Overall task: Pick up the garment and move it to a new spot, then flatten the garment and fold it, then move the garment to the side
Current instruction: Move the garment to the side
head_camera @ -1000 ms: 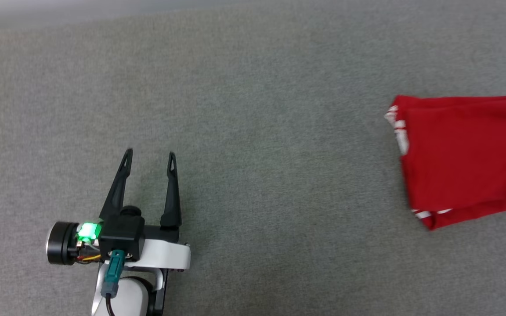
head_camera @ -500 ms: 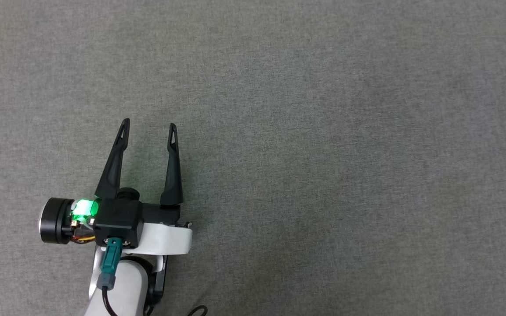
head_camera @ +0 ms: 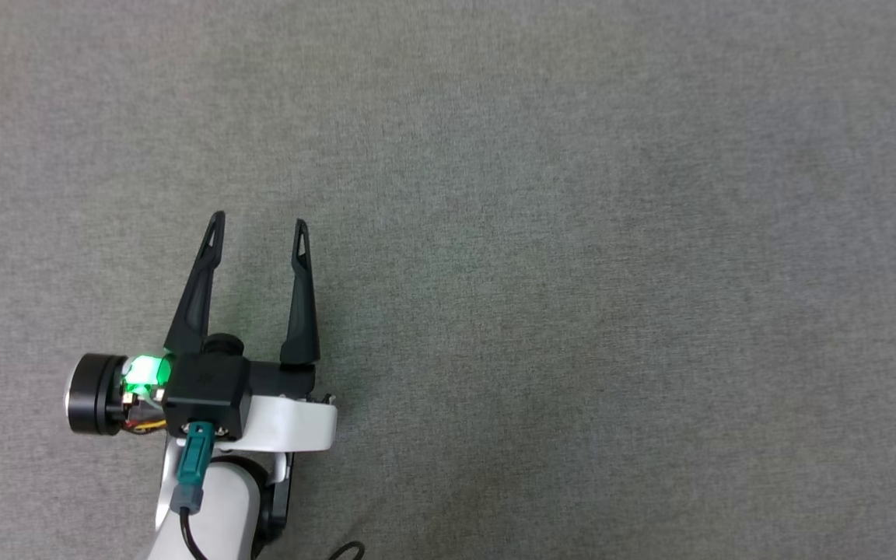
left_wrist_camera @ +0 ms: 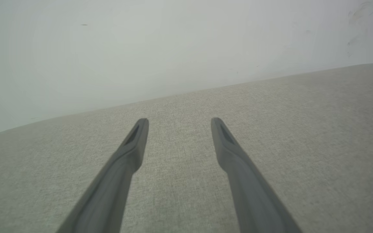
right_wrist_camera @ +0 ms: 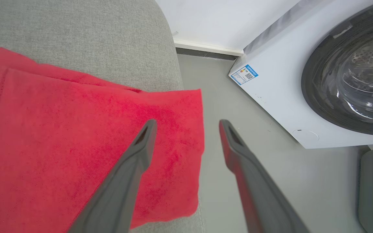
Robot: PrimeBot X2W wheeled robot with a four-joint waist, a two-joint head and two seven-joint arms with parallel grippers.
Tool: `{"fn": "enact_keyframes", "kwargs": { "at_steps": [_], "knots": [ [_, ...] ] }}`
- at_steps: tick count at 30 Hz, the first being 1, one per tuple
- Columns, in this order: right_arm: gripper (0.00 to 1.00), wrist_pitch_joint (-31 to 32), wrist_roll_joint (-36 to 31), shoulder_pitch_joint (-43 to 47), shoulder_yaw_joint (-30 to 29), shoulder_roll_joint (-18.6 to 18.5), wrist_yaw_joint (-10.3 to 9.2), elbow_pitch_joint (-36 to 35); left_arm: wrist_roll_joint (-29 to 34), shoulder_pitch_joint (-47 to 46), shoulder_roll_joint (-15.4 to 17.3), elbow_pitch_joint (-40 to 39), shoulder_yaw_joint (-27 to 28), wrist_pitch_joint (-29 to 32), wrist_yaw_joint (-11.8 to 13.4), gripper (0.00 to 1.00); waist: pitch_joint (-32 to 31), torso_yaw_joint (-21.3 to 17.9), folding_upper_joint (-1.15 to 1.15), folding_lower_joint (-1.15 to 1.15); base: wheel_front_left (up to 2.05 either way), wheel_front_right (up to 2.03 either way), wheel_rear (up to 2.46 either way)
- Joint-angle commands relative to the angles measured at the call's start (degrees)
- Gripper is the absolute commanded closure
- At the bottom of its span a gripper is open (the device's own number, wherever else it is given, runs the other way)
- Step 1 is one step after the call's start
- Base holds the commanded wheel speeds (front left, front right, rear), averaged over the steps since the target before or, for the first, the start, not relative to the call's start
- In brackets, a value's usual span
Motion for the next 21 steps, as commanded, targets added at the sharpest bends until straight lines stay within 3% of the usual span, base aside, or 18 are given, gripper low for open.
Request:
{"fn": "enact_keyframes", "kwargs": {
  "at_steps": [1, 6, 11, 15, 21],
  "knots": [
    [0.0, -1.2, -1.3, -1.0, -0.5, 1.0, -0.1, 0.3, -0.2, 0.6, 0.2, 0.2, 0.1, -0.1, 0.4, 0.0, -1.2, 0.0, 0.0, -0.01, 0.0, 0.0, 0.0],
    [0.0, -5.7, -5.1, -0.7, -2.1, 2.9, -0.11, -0.6, -0.8, 2.3, 0.0, 0.8, 0.3, -0.1, 0.8, 0.0, -4.8, 0.1, 0.0, -0.01, 0.0, 0.0, 0.0],
    [0.0, -14.1, -9.1, -0.4, -6.8, 5.6, -0.11, -2.7, -1.6, 4.7, -0.4, 1.4, 0.5, -0.1, 1.0, 0.0, -8.9, 0.5, 0.0, -0.01, 0.0, 0.0, 0.0],
    [0.0, -21.8, -13.0, 1.1, -13.2, 10.0, -0.09, -4.7, -2.1, 6.8, -0.7, 2.0, 0.7, -0.1, 1.0, 0.0, -12.3, 1.5, 0.0, -0.01, 0.0, 0.0, 0.0],
    [0.0, -25.2, -18.9, 6.3, -19.3, 19.1, -0.09, -15.8, -2.6, 9.7, -0.9, 3.0, 1.4, -0.1, 0.5, 0.0, -16.4, 3.1, 0.0, -0.01, 0.0, 0.0, 0.0]
  ]
}}
